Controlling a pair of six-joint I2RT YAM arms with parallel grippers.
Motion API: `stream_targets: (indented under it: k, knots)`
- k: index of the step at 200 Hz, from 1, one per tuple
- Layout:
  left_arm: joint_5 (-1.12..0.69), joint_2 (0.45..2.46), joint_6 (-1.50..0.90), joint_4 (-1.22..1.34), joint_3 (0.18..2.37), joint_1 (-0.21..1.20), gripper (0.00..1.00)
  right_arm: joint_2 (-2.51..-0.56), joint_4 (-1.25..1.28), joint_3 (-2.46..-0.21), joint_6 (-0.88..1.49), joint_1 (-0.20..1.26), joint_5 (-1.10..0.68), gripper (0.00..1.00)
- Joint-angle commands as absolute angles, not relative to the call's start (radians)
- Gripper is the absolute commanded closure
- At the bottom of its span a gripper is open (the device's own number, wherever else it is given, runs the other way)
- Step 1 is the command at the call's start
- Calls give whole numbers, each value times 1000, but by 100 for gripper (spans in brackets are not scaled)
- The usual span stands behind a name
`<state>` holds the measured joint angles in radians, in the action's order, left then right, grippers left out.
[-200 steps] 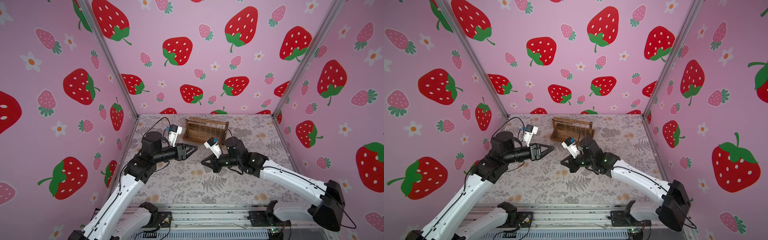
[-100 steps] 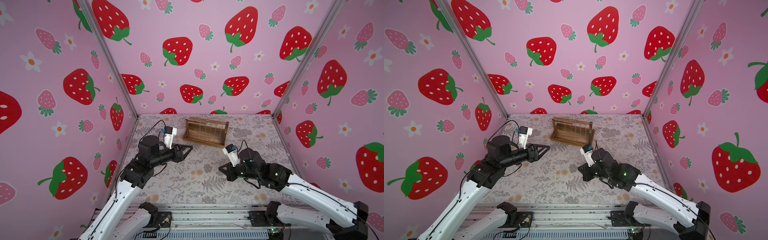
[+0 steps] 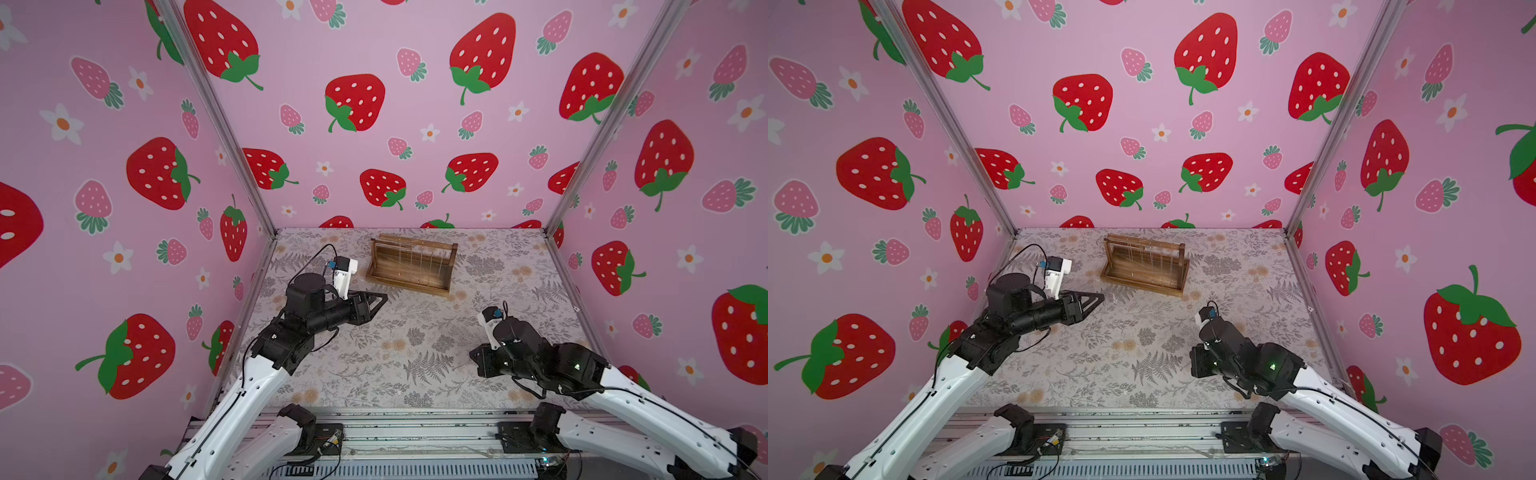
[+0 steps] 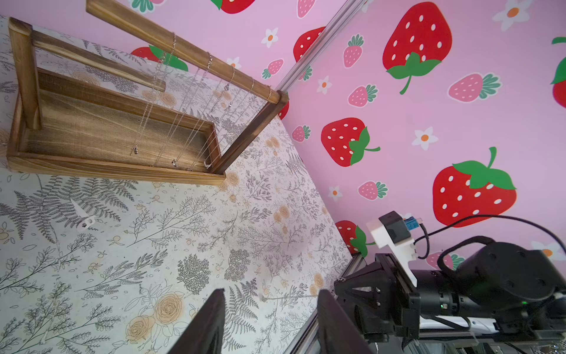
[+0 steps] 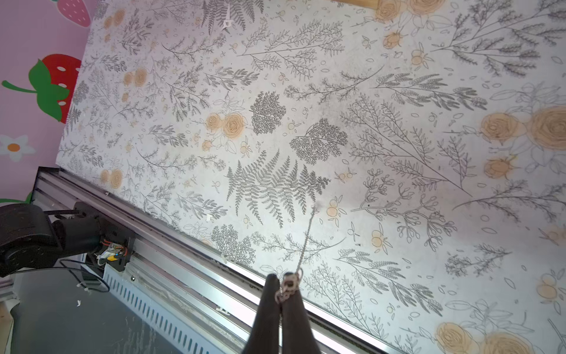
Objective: Take the necklace off the jewelry display stand
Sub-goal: Place the necklace at the center of the board.
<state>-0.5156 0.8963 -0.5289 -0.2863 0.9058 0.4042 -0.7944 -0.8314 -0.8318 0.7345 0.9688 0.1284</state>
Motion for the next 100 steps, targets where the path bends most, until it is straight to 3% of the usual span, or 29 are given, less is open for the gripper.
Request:
stream_targets:
  k: [1, 100]
  knots:
    - [-519, 892, -535, -244, 891, 408, 50, -759, -905, -821, 778, 973, 166, 100]
    - [-520, 932, -550, -192, 884, 428, 51, -634, -1068, -800, 917, 973, 326, 100]
